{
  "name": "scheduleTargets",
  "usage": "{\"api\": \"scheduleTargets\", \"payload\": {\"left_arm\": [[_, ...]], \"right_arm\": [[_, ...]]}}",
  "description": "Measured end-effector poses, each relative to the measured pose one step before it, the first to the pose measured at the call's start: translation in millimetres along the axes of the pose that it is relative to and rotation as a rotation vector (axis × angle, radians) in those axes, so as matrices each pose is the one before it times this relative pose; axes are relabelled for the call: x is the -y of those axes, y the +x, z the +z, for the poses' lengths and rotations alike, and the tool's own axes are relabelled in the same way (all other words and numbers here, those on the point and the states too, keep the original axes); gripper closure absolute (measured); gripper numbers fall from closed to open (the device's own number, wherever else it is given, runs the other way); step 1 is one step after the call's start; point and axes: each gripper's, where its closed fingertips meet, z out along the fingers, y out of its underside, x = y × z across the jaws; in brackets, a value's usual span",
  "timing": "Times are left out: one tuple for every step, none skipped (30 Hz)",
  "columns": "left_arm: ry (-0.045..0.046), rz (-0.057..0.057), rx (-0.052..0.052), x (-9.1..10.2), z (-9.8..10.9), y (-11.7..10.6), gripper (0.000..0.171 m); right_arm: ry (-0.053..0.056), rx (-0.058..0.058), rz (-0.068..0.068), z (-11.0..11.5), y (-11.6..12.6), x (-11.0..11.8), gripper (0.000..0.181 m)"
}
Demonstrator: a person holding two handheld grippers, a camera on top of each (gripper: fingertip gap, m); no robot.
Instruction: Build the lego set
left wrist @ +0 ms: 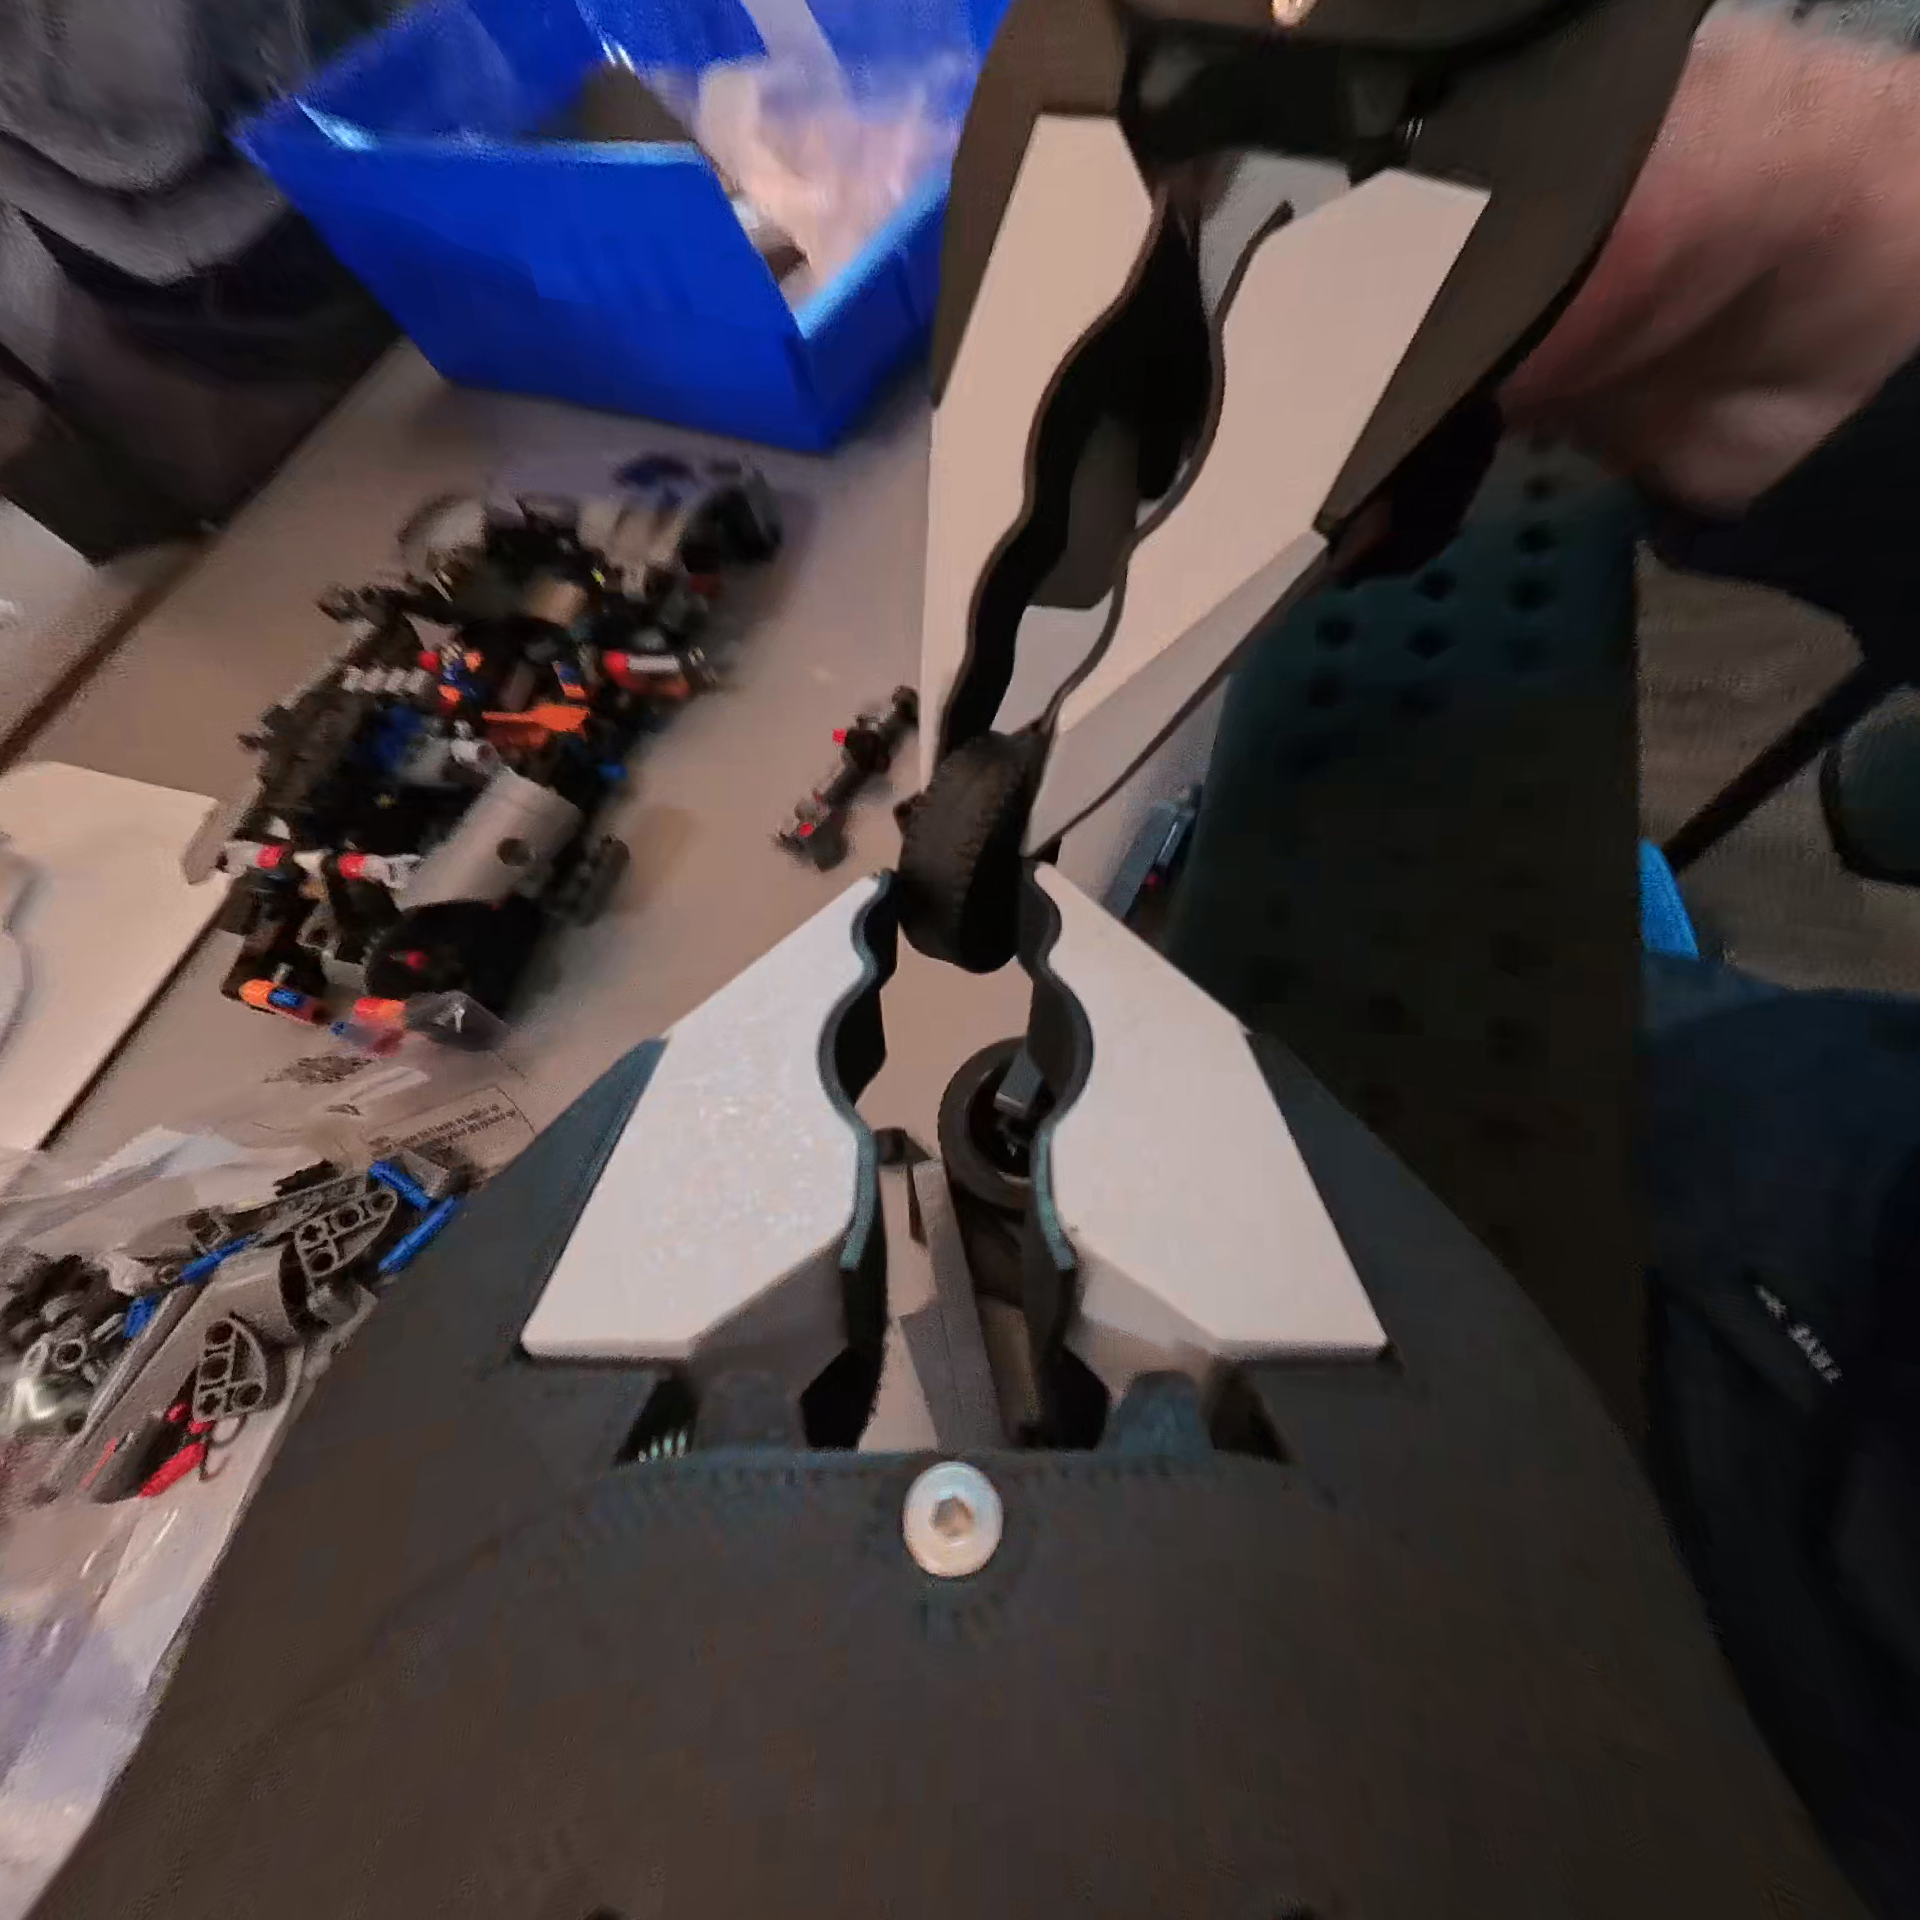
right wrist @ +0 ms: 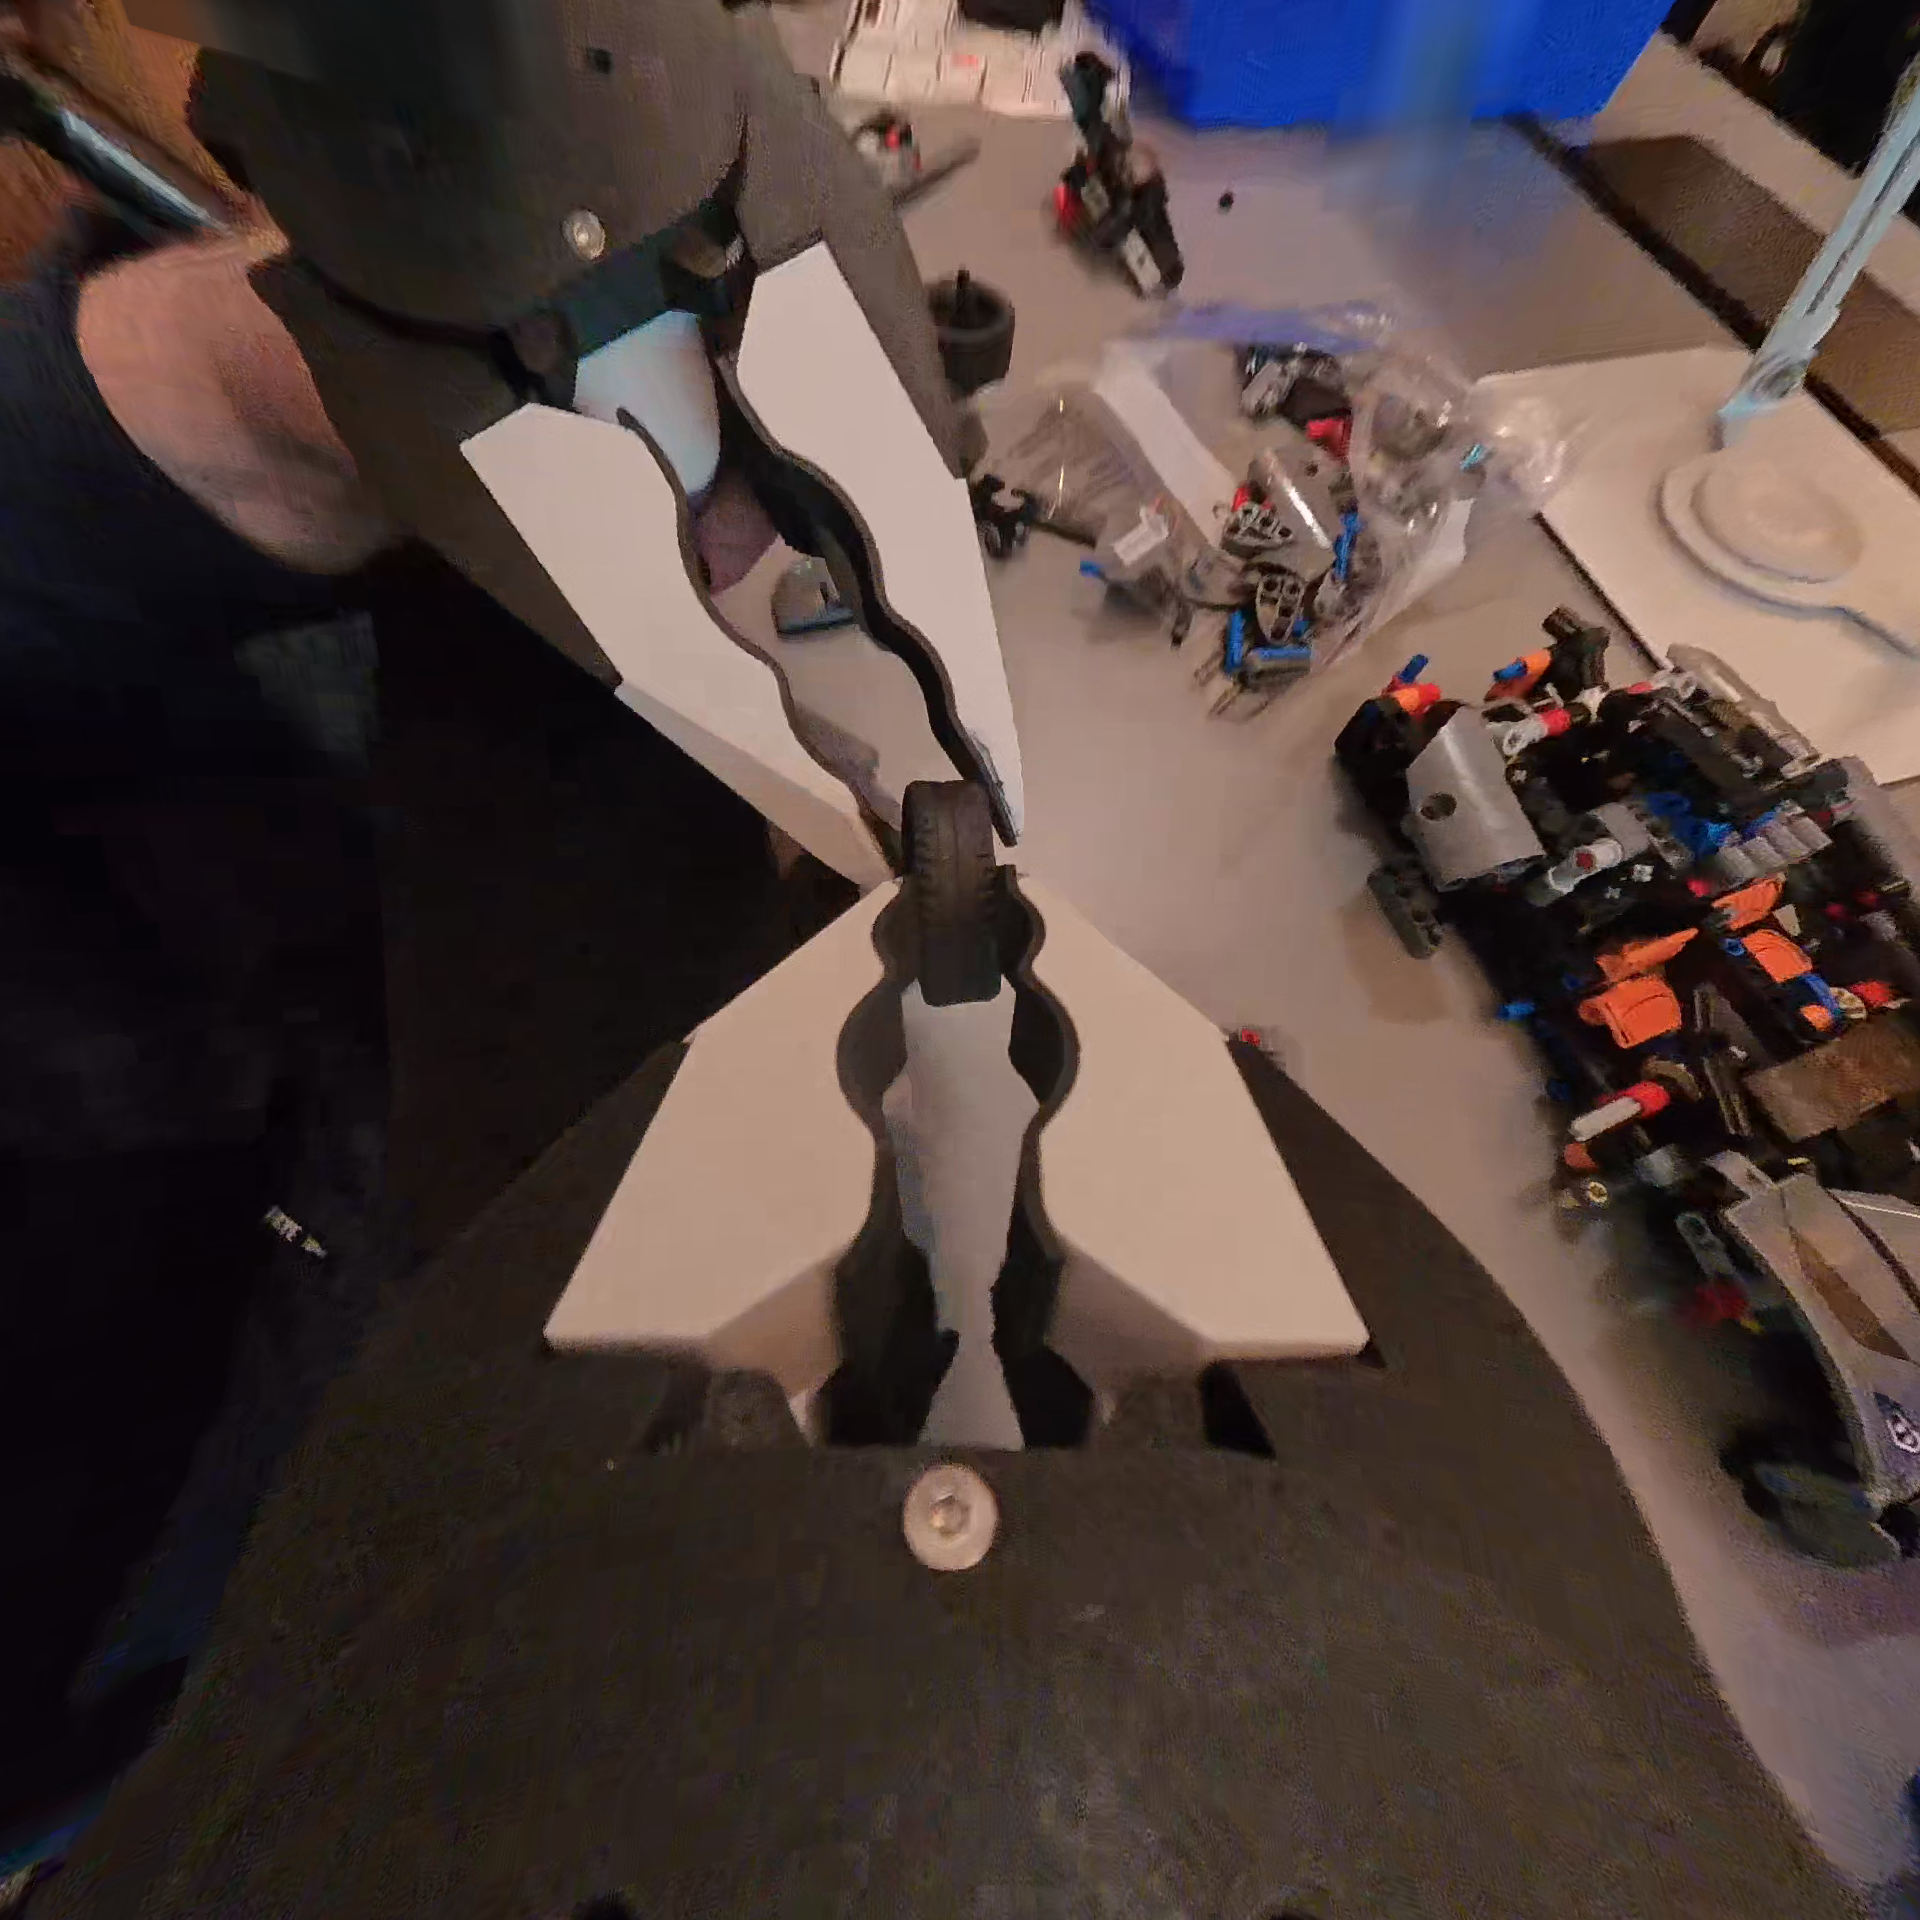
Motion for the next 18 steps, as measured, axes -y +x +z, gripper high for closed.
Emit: {"api": "scheduleTargets", "payload": {"left_arm": [[-0.04053, -0.0136, -0.0164, -7.99, 4.81, -0.4, 0.152], [-0.0508, -0.0395, -0.024, -8.94, 4.76, 0.48, 0.153], [-0.04612, -0.0273, -0.0069, -8.13, 3.98, -1.86, 0.154], [-0.03543, -0.0033, 0.0159, -6.99, 3.45, -3.98, 0.154], [-0.04668, -0.0031, 0.0109, -7.71, 3.95, -2.88, 0.155], [-0.04437, -0.0011, 0.0255, -6.2, 4.41, -3.82, 0.155], [-0.02084, 0.0135, 0.0242, -2.77, 2.2, -2.83, 0.154], [0.00524, -0.018, -0.0093, 0.22, -0.33, -0.42, 0.155], [0.00458, -0.0225, -0.0122, 0.01, 0.59, -0.82, 0.155], [-0.00339, -0.0157, -0.0043, -0.28, 0.24, -1.22, 0.155], [-0.00377, -0.0039, 0.0013, -0.05, 0.48, -1.07, 0.155], [0.00185, -0.01, 0.0012, 0.24, 0.48, -1.28, 0.155], [-0.00142, -0.0094, 0.0076, -0.16, 0.29, -2.13, 0.155], [-0.00104, -0.0136, 0.0037, 0.01, 0.38, -2.0, 0.155], [0.00118, -0.0152, 0.0026, 0.41, 0.75, -1.98, 0.155], [-0.00897, -0.0114, 0.0092, -0.32, 0.87, -2.52, 0.156], [-0.01273, 0.0014, 0.0185, -1.37, 1.4, -3.02, 0.157], [-0.00455, -0.0196, -0.0008, -0.83, 0.34, -2.15, 0.157]], "right_arm": [[-0.0517, 0.0159, 0.0078, 5.94, 0.94, -6.77, 0.169], [-0.0474, 0.0225, 0.0272, 6.8, 1.22, -6.26, 0.169], [-0.0341, 0.0148, 0.0247, 7.08, 2.26, -4.54, 0.169], [-0.0281, 0.0041, 0.0155, 7.3, 2.97, -4.1, 0.169], [-0.034, -0.0047, 0.0197, 7.14, 3.44, -4.74, 0.169], [-0.013, -0.0177, 0.0118, 4.62, 3.97, -1.36, 0.169], [0.0022, 0.0002, 0.0159, 1.32, 1.97, 0.09, 0.169], [-0.004, 0.0131, 0.0249, 0.11, 1.15, -0.5, 0.168], [-0.0018, 0.0081, 0.0188, 0.5, 1.36, 0.39, 0.168], [-0.0054, 0.0063, 0.0179, 0.59, 1.53, 0.48, 0.168], [-0.0104, -0.0002, 0.0104, 0.2, 1.34, 0.16, 0.168], [-0.0095, -0.0066, 0.0106, 0.53, 1.76, 0.69, 0.168], [-0.0062, -0.0045, 0.015, 0.87, 2.16, 1.03, 0.168], [-0.0061, 0.0021, 0.0232, 0.75, 2.43, 0.7, 0.167], [-0.0073, -0.002, 0.0168, 1.38, 3.12, 1.09, 0.166], [-0.0108, -0.0048, 0.0075, 2.26, 3.09, 1.14, 0.164], [-0.0112, -0.0031, 0.008, 2.61, 2.43, 1.37, 0.163], [-0.0136, -0.0007, -0.0039, 1.9, 1.1, 1.14, 0.162]]}}
